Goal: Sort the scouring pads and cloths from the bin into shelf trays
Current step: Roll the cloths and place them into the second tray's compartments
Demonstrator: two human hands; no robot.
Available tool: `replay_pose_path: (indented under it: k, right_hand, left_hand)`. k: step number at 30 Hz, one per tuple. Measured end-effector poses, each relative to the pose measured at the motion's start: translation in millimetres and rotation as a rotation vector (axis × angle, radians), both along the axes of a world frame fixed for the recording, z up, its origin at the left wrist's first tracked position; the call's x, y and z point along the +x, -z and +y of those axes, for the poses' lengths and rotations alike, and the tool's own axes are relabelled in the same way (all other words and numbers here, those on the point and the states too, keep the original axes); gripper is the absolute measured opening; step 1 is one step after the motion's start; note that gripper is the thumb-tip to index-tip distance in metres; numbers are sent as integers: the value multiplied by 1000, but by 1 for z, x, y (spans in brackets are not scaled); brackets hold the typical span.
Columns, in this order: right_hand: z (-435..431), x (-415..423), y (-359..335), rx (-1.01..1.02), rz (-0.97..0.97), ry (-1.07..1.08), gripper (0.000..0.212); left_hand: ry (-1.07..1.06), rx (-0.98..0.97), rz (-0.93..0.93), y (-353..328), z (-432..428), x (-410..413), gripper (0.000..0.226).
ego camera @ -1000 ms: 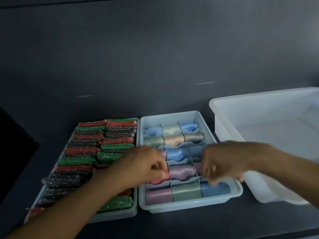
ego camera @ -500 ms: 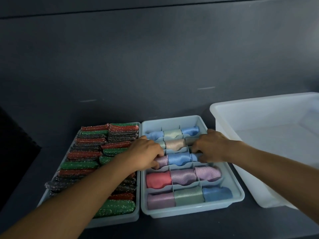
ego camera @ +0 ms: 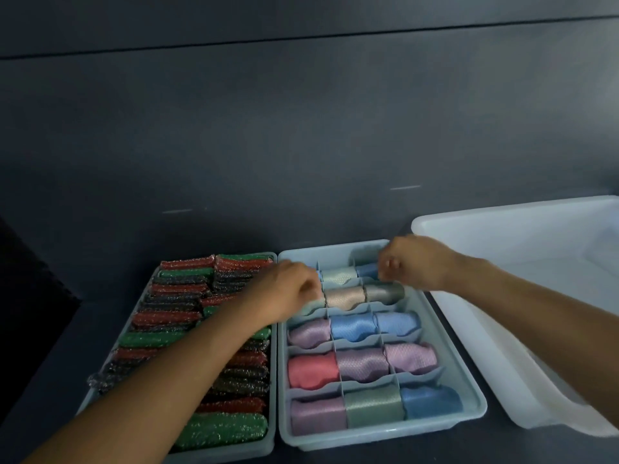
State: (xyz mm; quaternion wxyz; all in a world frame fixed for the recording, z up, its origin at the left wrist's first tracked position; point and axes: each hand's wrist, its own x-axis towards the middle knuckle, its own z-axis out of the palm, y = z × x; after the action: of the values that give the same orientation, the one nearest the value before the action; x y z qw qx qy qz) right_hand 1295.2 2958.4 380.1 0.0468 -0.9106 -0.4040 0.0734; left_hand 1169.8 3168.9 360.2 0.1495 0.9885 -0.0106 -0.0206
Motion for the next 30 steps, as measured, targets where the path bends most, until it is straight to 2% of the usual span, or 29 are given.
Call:
replay_pose_path:
  k: [3, 6, 8, 11, 16, 19, 22, 24, 25, 27, 30]
  right_hand:
    - [18, 18, 4, -98, -166, 78, 18]
    - [38, 22, 18, -299, -195, 76, 27]
    - [48, 22, 25, -374, -247, 48, 31]
    - [56, 23, 36, -436, -321, 21, 30]
    - [56, 25, 43, -442, -346, 48, 30]
    - [55, 23, 43, -421, -296, 62, 32]
    - [51, 17, 32, -374, -183, 86, 34]
    - [50, 4, 22, -272, -153, 85, 35]
    - [52, -3, 19, -194, -155, 81, 35]
    - [60, -23, 13, -26, -129, 63, 33]
    - [86, -50, 10, 167, -47, -10, 22]
  left_hand:
    - [-92, 154, -179, -4, 14, 23, 22]
    - [-85, 285, -56, 6, 21, 42, 27]
    - [-30, 409, 21, 14, 20, 49, 22]
    - [14, 545, 47, 19, 18, 55, 20]
    - [10, 635, 76, 20, 15, 63, 14]
    - [3, 531, 116, 17, 17, 62, 18]
    - [-29, 160, 135, -1, 25, 39, 42]
    - [-78, -58, 49, -12, 36, 1, 49]
    - [-105, -108, -15, -16, 44, -21, 49]
    - [-195, -121, -78, -17, 67, -69, 49]
    - [-337, -67, -27, -11, 98, -127, 52]
